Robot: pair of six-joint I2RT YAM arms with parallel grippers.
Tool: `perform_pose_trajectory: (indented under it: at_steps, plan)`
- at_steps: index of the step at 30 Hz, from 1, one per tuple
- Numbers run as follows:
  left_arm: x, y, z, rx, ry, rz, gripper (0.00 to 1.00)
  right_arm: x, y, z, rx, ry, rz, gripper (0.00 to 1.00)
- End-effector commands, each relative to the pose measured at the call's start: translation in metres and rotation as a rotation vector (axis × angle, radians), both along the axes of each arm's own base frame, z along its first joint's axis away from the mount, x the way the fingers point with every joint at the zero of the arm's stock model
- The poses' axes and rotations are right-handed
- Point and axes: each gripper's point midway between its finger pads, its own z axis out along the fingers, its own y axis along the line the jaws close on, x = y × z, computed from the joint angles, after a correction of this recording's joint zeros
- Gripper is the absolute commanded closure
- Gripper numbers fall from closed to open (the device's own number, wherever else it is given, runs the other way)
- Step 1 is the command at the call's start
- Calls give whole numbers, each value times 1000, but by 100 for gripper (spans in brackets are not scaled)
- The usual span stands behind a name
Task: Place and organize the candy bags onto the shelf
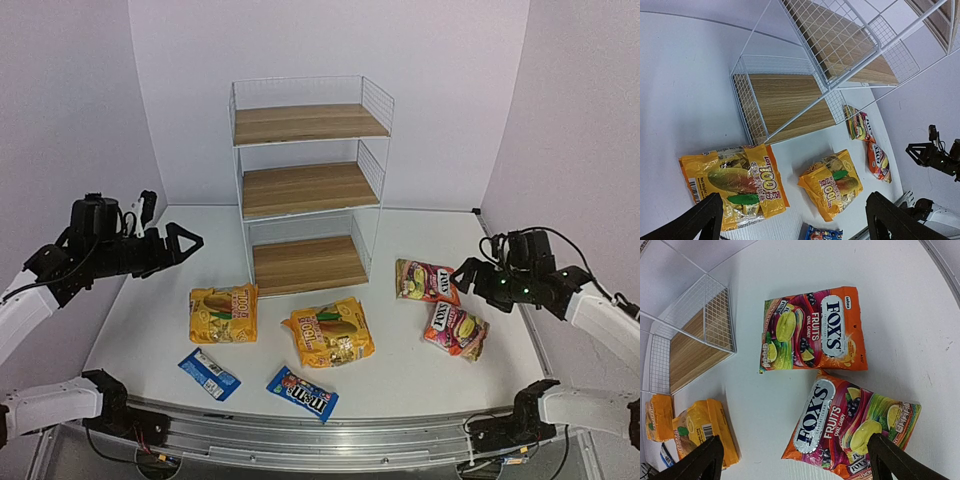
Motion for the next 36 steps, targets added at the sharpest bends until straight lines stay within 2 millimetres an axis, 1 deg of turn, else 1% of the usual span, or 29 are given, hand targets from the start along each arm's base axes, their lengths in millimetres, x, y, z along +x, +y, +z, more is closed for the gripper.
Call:
perform_pose_trajectory:
  at_steps: [1, 4, 8, 12, 14, 16, 18, 21, 23, 24, 26, 29, 32, 34, 36]
  plan:
    - [1, -5, 4, -27, -21, -22, 0, -3, 3, 12, 47, -35, -4, 2]
    - [-1, -9, -12, -61, 44, -17, 0, -6, 13, 6, 97, -2, 30, 2]
    - [-13, -17, -33, -119, 112, -60, 0, -11, 34, 5, 207, 53, 86, 2]
    - [-20, -10, -52, -165, 124, -6, 0, -17, 51, 3, 281, 85, 163, 2]
    - [-24, -11, -53, -204, 122, -13, 0, -22, 62, 4, 314, 92, 214, 2]
    - [-27, -15, -60, -234, 140, -30, 0, -26, 73, -2, 320, 115, 256, 2]
    - [-29, -21, -68, -257, 170, -57, 0, -30, 84, -13, 284, 137, 289, 2]
    - [-31, -31, -75, -280, 186, -109, 0, -34, 117, -30, 214, 156, 381, 2]
    - [-31, -34, -77, -276, 196, -116, 0, -34, 141, -35, 194, 163, 443, 2]
    - [-31, -35, -78, -272, 203, -120, 0, -31, 154, -39, 195, 165, 468, 2]
    - [-33, -37, -81, -268, 210, -131, 0, -24, 174, -50, 191, 178, 514, 2]
    - [-36, -41, -85, -278, 216, -152, 0, -9, 195, -62, 143, 174, 561, 2]
    - [-38, -44, -91, -283, 234, -162, 0, 2, 217, -70, 147, 184, 607, 2]
    - [-39, -45, -92, -285, 238, -165, 1, 8, 227, -76, 141, 190, 632, 2]
    - [-40, -45, -91, -288, 230, -171, 1, 14, 228, -84, 99, 175, 653, 2]
